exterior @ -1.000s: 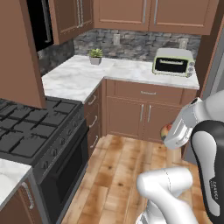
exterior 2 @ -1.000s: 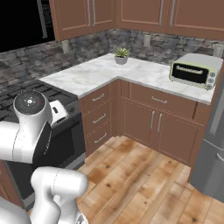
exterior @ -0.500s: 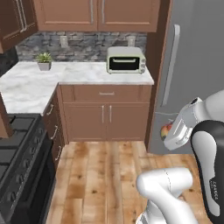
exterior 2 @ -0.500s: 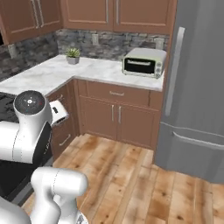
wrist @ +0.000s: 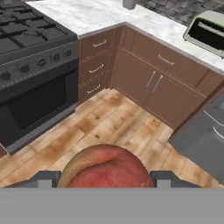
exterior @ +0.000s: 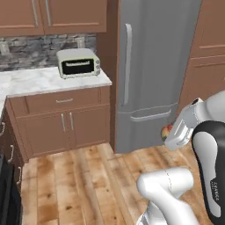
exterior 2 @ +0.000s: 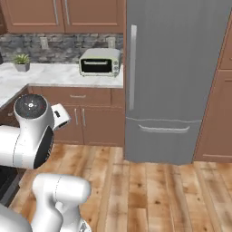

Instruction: Pick the peachs from the cabinet and place them in one bowl. Pick the kiwi from the sink and place it in the other bowl.

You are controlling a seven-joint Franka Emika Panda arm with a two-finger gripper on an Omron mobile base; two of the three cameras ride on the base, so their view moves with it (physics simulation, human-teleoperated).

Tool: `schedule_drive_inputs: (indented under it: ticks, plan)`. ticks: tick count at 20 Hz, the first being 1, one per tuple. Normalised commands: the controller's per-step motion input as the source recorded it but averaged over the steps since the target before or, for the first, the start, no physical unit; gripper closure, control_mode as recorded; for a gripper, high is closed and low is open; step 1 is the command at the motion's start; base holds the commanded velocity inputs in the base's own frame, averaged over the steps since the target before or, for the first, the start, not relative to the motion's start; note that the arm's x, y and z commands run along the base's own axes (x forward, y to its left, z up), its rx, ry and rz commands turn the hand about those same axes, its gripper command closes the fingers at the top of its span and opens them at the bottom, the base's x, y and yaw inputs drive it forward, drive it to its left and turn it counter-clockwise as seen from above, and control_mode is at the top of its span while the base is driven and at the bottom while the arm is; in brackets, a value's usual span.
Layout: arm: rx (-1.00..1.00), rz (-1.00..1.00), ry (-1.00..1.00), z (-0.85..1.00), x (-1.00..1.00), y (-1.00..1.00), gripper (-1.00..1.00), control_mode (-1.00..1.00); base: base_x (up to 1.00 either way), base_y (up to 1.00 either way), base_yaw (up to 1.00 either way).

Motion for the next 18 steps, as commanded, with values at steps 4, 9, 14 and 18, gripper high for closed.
schedule_drive_inputs:
  ticks: [4,9,14,18]
  plan:
    - [0.00,0.00,0.00,0.00,0.00,0.00,1.00,1.00,0.00,-0.02,-0.50]
    - [0.00,0.00,0.00,0.00,0.00,0.00,1.00,1.00,0.00,-0.02,-0.50]
    - [0.00,0.00,0.00,0.00,0.00,0.00,1.00,1.00,0.00,-0.01,-0.50]
    - [0.00,0.00,0.00,0.00,0.00,0.00,1.00,1.00,0.00,-0.01,-0.50]
